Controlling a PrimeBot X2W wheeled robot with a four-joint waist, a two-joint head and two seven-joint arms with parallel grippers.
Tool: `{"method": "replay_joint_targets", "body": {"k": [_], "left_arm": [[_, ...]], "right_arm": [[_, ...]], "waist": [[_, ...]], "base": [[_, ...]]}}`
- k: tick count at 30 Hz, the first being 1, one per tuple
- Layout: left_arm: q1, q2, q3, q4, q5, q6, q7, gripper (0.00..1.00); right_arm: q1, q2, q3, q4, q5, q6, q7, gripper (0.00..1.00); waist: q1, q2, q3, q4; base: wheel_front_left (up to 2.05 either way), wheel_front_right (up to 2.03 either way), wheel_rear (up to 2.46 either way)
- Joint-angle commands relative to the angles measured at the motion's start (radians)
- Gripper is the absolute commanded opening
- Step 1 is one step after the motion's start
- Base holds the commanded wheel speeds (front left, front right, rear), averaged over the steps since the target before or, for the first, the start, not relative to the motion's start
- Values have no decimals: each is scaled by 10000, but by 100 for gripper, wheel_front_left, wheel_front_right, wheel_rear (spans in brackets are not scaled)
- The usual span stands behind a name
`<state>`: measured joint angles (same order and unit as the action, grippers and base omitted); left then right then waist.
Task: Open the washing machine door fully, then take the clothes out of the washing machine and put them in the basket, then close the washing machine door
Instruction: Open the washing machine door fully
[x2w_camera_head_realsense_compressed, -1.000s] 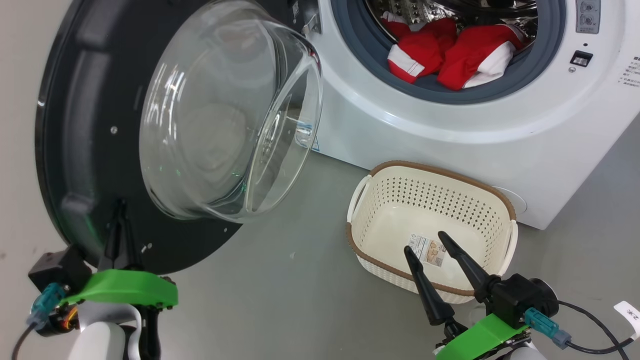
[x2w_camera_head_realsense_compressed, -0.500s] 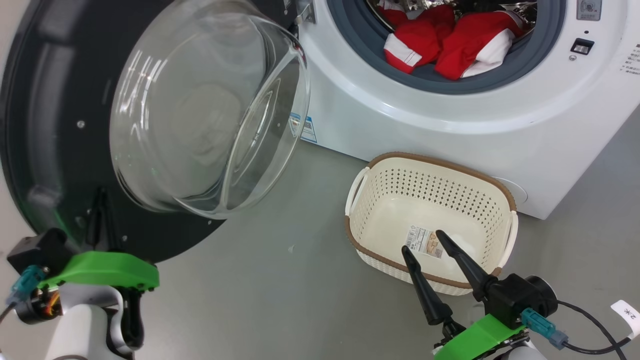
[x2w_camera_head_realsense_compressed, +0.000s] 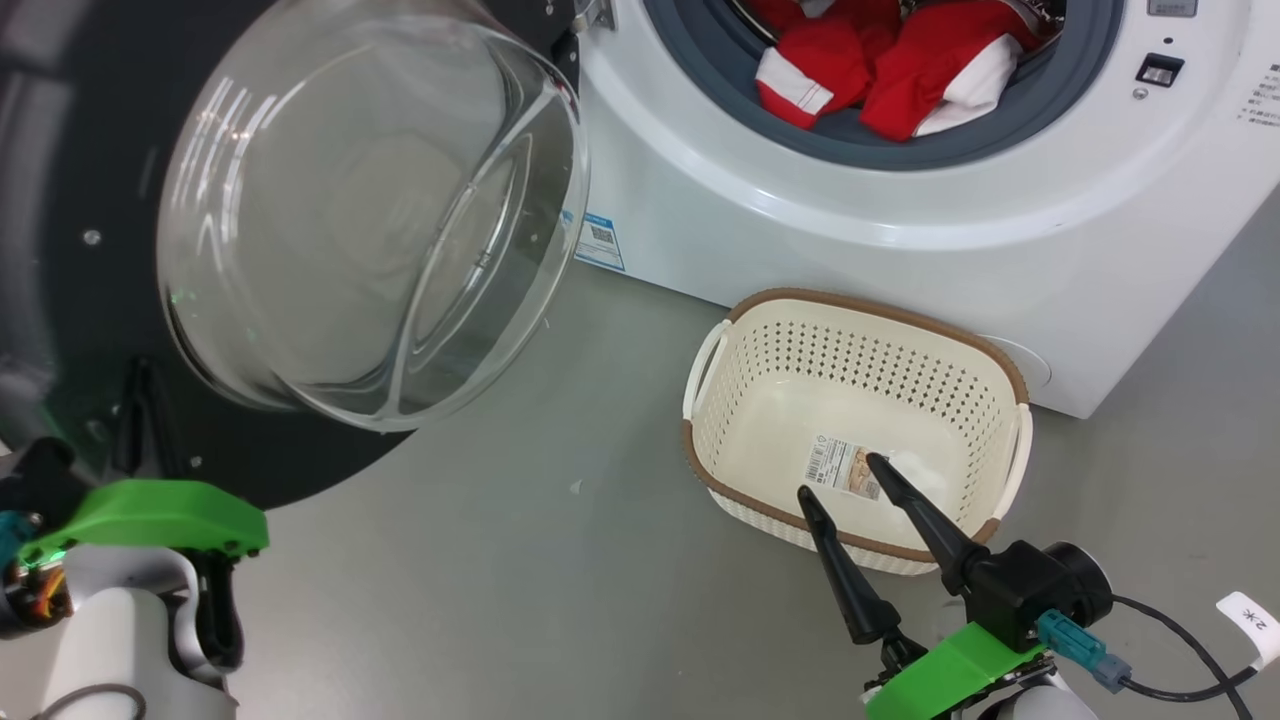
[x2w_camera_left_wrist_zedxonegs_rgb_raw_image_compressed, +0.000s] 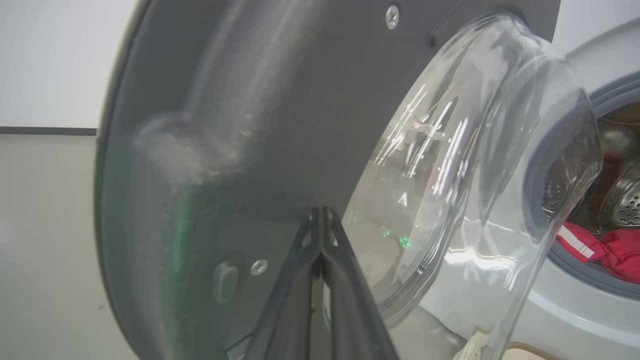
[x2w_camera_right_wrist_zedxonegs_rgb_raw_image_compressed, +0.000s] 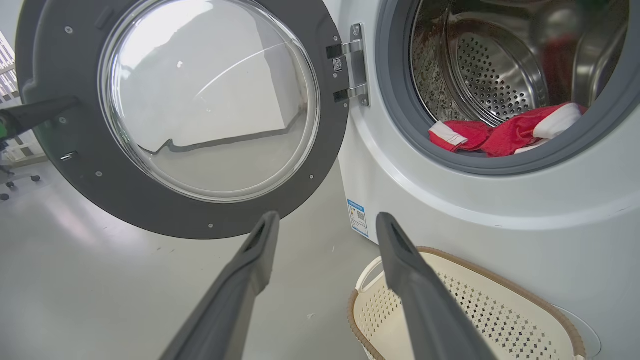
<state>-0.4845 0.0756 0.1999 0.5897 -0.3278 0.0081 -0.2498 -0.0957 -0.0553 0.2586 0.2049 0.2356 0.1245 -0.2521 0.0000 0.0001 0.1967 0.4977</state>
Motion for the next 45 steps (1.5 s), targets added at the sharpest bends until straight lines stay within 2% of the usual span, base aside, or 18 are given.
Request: {"method": "replay_joint_targets", "body": {"k": [1,18,34,35,36,38,45], "left_arm": [[-405,545,484,-145,92,-17,-120,0],[-1370,778,1526,1079,674,-367,-120,0],[-1098,427,2322,500,1278,-541,-120,0],[-976,353,2407,195,1321,-633,-120,35],[-912,310,2450,10,1323,-689,-120,45],[-761,211,2492,-412,1354,-789,-120,98],[-62,-108,2372,-1986,1218,-1110,-120,100]], "right_arm": [[-321,51,213,-306,-150,62,30,100],[-449,51,158,-693,-424,62,387,100],[-537,51,194,-537,-202,62,285,100],[-548,51,174,-489,-138,62,230,100],[-552,51,161,-469,-103,62,202,100],[-556,51,119,-424,-36,62,146,100],[-586,51,-129,-309,149,62,-20,100]], "waist": [[0,-1,51,-30],[0,-1,506,-130],[0,-1,300,-263],[0,-1,242,-293],[0,-1,217,-309],[0,-1,154,-354],[0,-1,-81,-734]], "base": [[0,0,0],[0,0,0],[0,0,0],[0,0,0],[0,0,0],[0,0,0],[0,0,0]]}}
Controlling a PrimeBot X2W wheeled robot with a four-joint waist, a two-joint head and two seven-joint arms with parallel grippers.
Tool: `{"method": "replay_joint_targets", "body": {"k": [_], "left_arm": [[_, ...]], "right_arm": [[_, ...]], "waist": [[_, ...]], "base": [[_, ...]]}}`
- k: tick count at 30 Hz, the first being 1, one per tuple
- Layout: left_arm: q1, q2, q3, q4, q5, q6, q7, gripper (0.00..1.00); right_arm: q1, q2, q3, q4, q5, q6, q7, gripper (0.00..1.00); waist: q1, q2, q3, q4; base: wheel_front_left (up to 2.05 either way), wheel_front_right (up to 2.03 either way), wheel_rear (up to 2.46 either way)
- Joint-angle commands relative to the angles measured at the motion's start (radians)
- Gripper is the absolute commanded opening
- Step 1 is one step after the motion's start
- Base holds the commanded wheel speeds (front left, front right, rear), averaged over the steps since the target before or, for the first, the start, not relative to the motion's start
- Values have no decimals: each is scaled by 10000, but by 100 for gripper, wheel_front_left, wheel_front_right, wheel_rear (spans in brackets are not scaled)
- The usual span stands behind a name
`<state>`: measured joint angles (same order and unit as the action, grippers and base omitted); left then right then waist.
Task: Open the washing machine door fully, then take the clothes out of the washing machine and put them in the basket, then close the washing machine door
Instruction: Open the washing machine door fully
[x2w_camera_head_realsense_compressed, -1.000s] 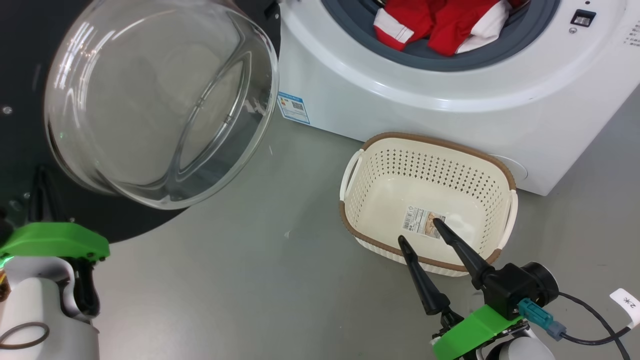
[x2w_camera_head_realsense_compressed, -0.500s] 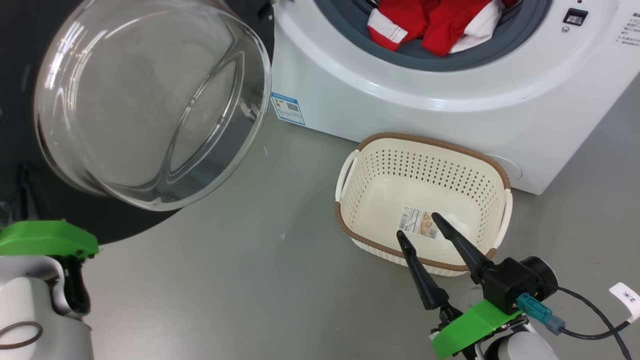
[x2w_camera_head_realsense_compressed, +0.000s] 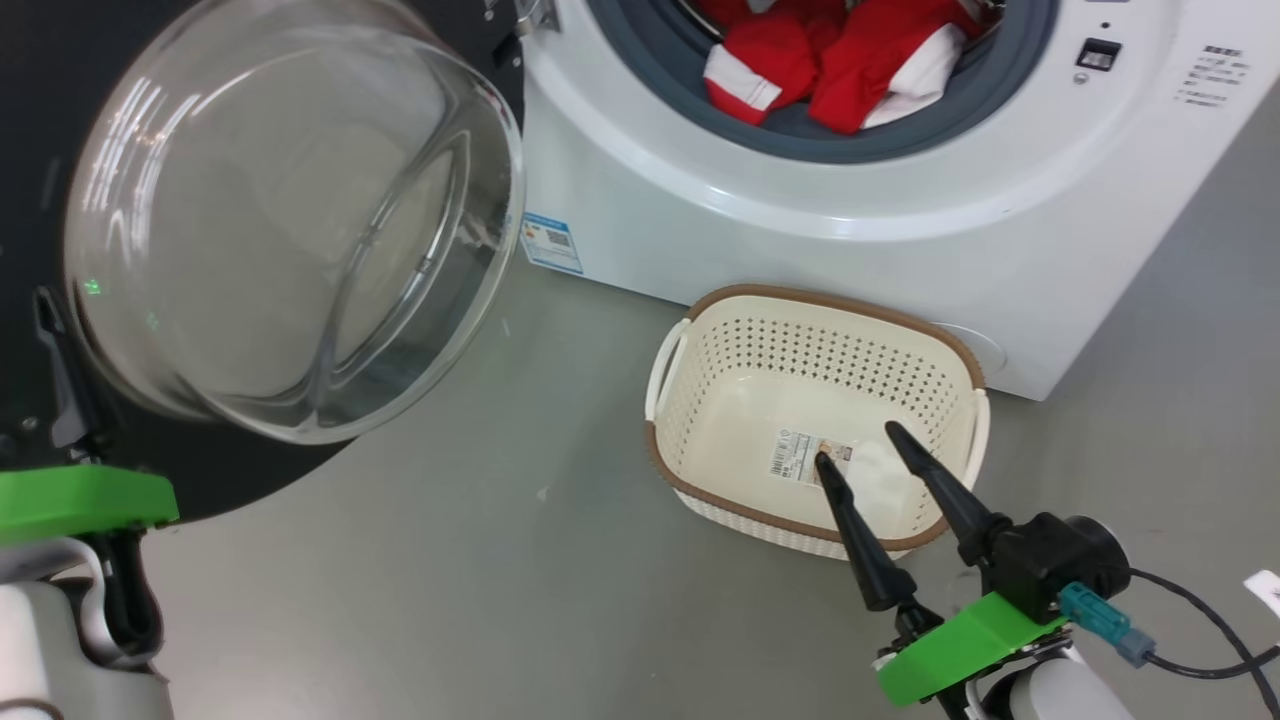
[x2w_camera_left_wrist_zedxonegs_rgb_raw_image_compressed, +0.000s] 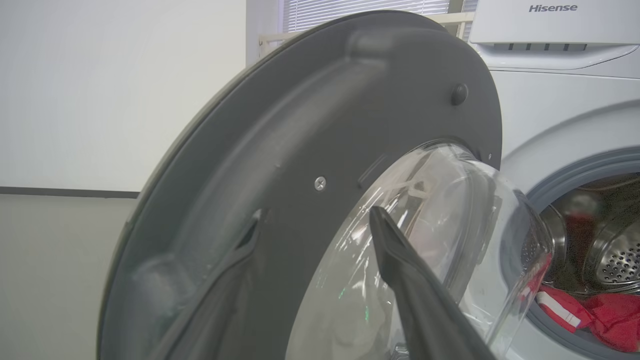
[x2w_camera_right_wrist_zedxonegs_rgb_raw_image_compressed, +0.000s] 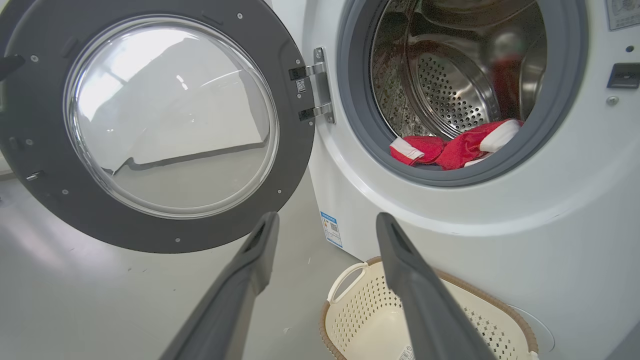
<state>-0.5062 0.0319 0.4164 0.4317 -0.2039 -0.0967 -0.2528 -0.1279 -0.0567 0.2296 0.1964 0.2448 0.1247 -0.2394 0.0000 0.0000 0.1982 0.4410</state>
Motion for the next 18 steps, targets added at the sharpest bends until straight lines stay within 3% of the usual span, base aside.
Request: {"method": "replay_joint_targets", "body": {"k": [1,8,18], "left_arm": [[268,304,166,-687,-70,-97,-89,100],[1171,202,-593,-2782,-673,-264,-89,100],[2484,301,-2205,-4277,-1114,-324,305,100]], "right_arm": [[-277,64,85,-229,60,60,-162,100],[-389,64,-575,-311,42,60,-216,100],[-198,65,-1597,-585,-1,60,-222,100]], "waist": [[0,0,-119,-243],[0,0,-315,-861],[0,0,-893,-1952]], "base": [[0,0,0],[0,0,0],[0,0,0]]}}
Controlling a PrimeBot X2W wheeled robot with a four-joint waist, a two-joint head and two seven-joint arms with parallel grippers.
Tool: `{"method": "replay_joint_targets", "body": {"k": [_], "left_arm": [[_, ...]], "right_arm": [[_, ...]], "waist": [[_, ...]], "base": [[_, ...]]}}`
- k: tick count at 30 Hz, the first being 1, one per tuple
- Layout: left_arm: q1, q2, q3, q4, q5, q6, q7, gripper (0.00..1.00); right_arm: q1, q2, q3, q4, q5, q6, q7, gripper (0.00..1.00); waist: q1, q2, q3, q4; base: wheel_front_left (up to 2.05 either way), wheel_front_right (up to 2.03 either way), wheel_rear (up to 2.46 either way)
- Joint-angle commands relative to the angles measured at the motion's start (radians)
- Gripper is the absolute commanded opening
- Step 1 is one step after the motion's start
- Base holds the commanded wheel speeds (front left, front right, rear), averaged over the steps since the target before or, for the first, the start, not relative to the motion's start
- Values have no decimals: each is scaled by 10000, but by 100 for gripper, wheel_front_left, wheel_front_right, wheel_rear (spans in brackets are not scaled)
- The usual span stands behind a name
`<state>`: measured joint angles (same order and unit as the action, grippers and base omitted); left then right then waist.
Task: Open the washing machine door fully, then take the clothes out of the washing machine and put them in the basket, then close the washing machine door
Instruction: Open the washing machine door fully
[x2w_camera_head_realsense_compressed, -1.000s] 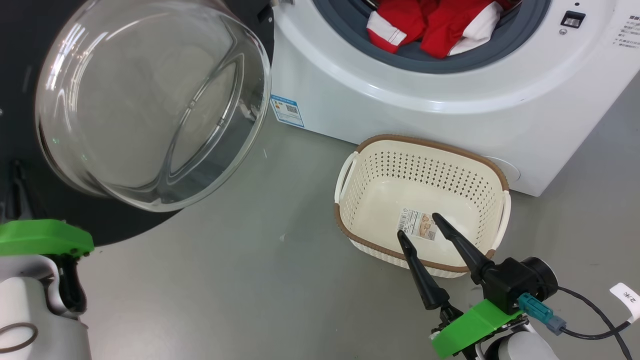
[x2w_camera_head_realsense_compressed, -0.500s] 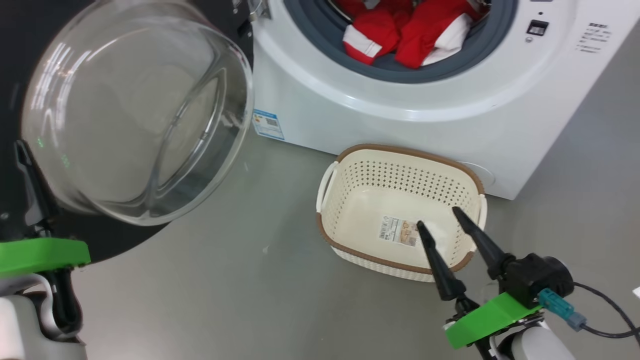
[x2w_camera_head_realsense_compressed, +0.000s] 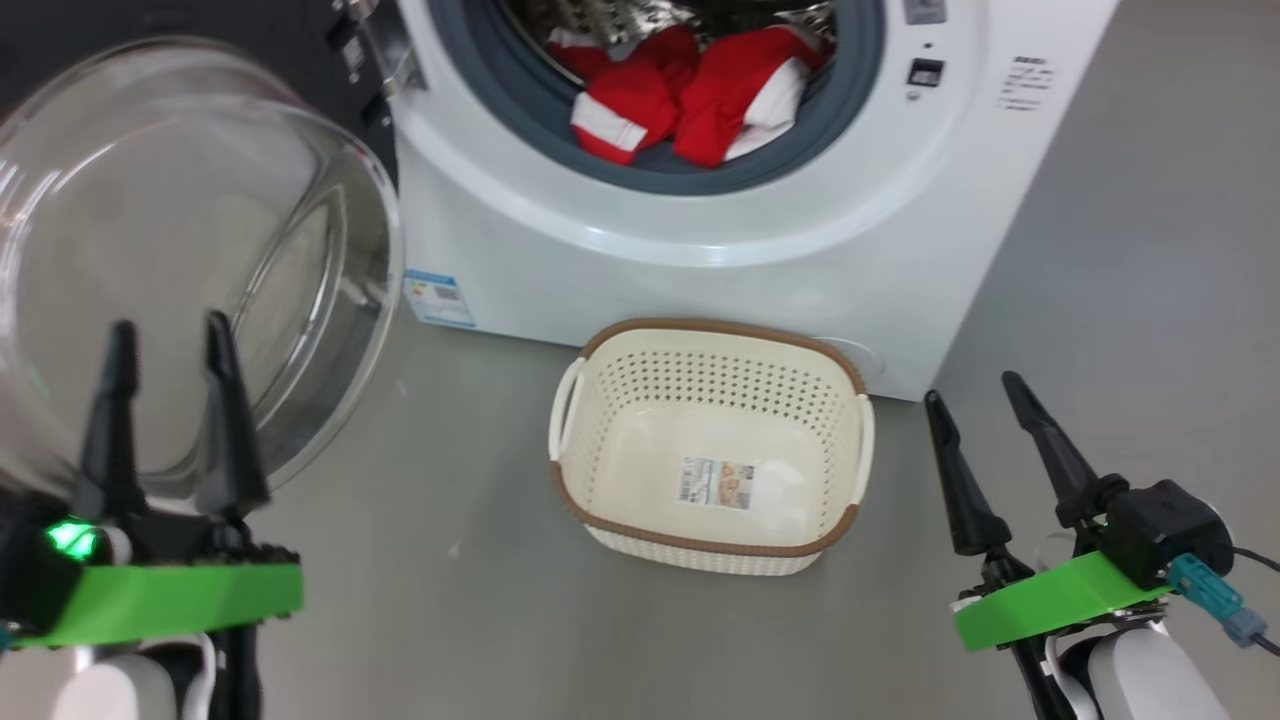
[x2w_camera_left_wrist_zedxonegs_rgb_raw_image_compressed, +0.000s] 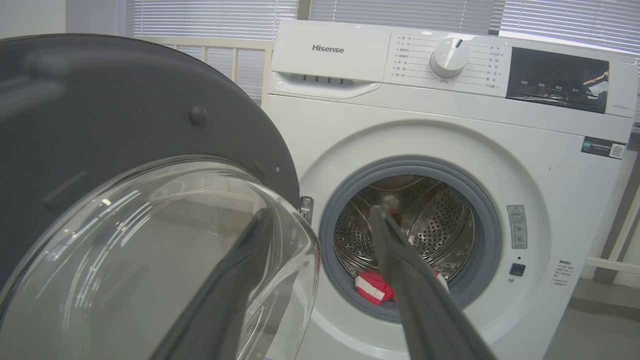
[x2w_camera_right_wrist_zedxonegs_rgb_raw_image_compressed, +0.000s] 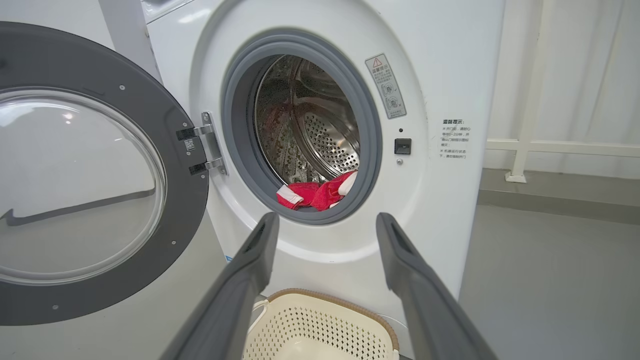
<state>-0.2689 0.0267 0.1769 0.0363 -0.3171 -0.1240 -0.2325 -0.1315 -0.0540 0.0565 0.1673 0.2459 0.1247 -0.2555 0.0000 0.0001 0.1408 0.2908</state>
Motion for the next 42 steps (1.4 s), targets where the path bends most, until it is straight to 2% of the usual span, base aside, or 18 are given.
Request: {"method": "replay_joint_targets", "body": {"k": [1,8,13,23,31,42], "left_arm": [[228,358,32,-409,-24,-54,183,100],[980,394,-794,-686,-535,-63,464,100],[1380,425,-897,-551,-804,-64,448,100],[2401,748,-1014,99,-454,-3,192,100],[3045,931,-1114,571,-375,11,71,100],[3574,940,-1066,873,-365,153,-61,100]], "right_arm": [[-147,38,47,-321,-27,60,-61,100],[35,38,-434,-562,-30,60,-62,100],[286,38,-530,-653,-32,60,-62,100],[1059,38,-433,-734,11,60,-62,100],[1564,38,-539,-810,-40,60,-62,100],[2172,38,-718,-990,49,60,-62,100]], "waist": [[0,-1,-362,-578],[0,-1,-578,-1491],[0,-1,-724,-1990],[0,-1,-1274,-2935],[0,-1,-1509,-3212],[0,-1,-1919,-3264]], "base": [[0,0,0],[0,0,0],[0,0,0],[0,0,0],[0,0,0],[0,0,0]]}}
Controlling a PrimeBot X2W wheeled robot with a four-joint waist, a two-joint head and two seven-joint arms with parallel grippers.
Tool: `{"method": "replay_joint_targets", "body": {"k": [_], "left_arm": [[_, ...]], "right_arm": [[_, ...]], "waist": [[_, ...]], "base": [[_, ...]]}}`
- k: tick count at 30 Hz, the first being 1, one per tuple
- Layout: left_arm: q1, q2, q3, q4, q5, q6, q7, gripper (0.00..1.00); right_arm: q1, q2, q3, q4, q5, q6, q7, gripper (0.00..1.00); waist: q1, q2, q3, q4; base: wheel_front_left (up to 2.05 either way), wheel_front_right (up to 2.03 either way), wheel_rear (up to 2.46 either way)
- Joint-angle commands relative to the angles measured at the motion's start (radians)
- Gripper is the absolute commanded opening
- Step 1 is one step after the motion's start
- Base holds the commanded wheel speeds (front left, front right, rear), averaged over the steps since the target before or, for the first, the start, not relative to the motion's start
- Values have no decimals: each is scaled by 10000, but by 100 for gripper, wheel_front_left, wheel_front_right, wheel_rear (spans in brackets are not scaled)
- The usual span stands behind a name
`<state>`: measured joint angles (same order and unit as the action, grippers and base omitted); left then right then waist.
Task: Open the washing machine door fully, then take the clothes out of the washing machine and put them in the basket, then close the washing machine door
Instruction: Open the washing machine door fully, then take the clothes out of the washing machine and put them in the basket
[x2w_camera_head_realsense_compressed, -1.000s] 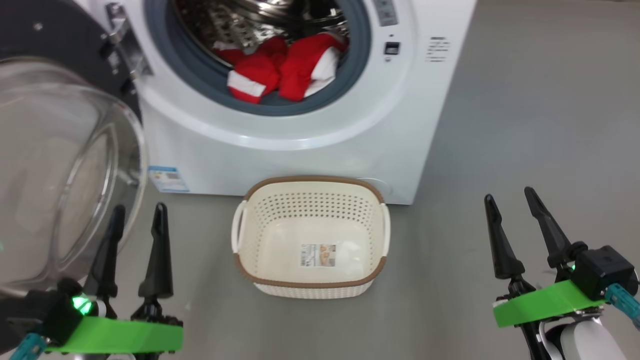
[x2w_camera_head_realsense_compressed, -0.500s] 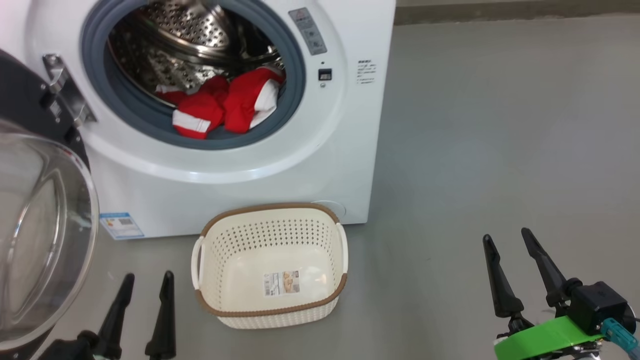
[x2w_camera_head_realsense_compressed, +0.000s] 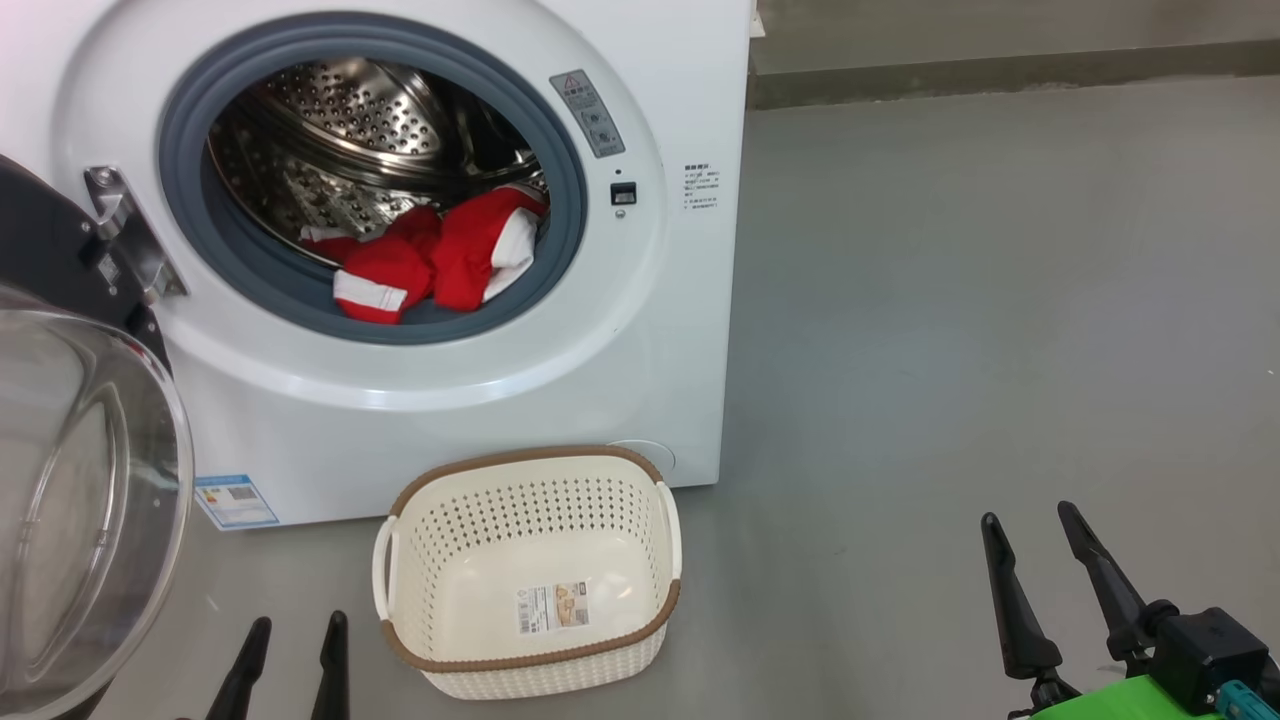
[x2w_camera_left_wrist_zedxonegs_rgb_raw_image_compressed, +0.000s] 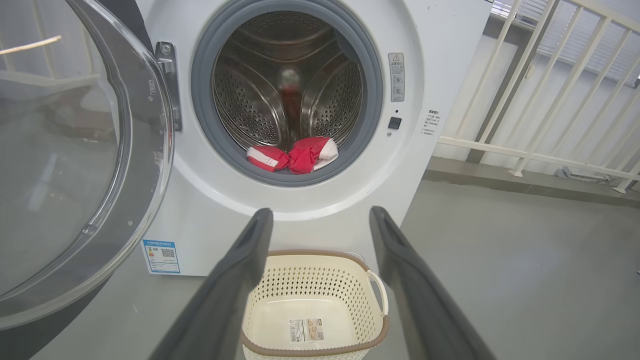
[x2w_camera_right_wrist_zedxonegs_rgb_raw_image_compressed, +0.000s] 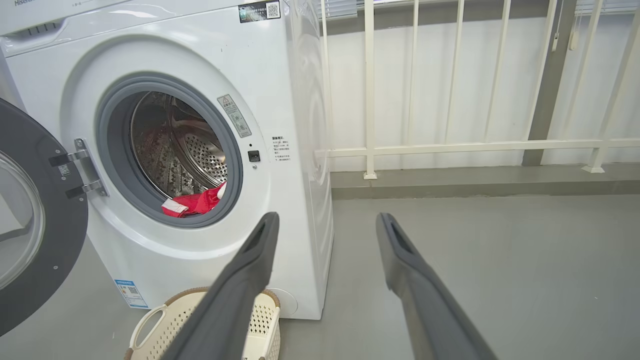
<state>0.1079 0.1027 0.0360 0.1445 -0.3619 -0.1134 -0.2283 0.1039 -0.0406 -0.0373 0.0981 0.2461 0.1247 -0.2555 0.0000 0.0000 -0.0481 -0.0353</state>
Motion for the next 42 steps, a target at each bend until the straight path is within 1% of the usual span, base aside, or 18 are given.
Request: {"method": "replay_joint_targets", "body": {"k": [1,20,26,35,42], "left_arm": [[-204,168,355,-214,77,69,-120,100],[-202,116,154,-84,251,225,-251,100],[-169,77,188,-144,236,474,-248,100],[-158,79,72,-254,178,514,-193,100],[-139,105,-4,-460,-101,392,-71,100]], "right_arm": [[-164,-97,247,-279,45,60,-62,100],[-69,-97,205,-160,58,60,-63,100],[-54,-97,260,-133,85,60,-63,100],[-61,-97,329,-105,107,60,-63,100],[-44,-97,391,-84,198,60,-63,100]], "waist": [[0,0,-55,1],[0,0,-186,174],[0,0,-164,250],[0,0,-195,324],[0,0,-179,368]], "base": [[0,0,0],[0,0,0],[10,-18,8],[99,-120,21],[166,-172,7]]}}
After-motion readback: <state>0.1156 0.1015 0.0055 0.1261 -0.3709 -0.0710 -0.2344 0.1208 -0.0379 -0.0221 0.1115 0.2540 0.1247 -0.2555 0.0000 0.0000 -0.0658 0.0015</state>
